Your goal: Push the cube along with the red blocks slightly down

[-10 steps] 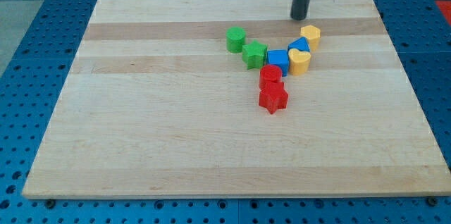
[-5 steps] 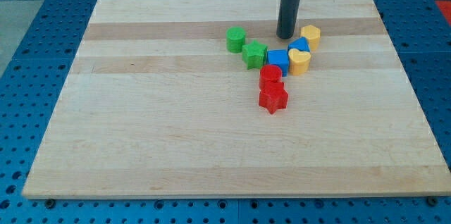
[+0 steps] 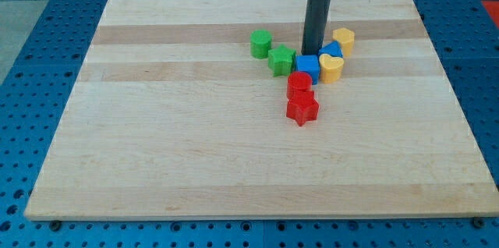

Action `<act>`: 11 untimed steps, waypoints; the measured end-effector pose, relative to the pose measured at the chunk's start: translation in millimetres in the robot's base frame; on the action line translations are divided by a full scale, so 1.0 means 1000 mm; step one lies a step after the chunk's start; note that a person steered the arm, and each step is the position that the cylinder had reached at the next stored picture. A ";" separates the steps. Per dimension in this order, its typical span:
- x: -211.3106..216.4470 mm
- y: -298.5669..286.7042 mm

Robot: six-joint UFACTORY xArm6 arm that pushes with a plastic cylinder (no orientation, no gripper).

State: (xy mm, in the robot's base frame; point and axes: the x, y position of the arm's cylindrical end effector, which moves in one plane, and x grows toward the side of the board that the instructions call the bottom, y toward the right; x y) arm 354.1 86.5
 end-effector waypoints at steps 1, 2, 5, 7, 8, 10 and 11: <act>0.004 0.000; 0.009 -0.004; 0.017 -0.021; 0.025 -0.021; 0.028 -0.021; 0.025 -0.021; 0.013 -0.021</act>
State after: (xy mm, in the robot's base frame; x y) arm 366.9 65.7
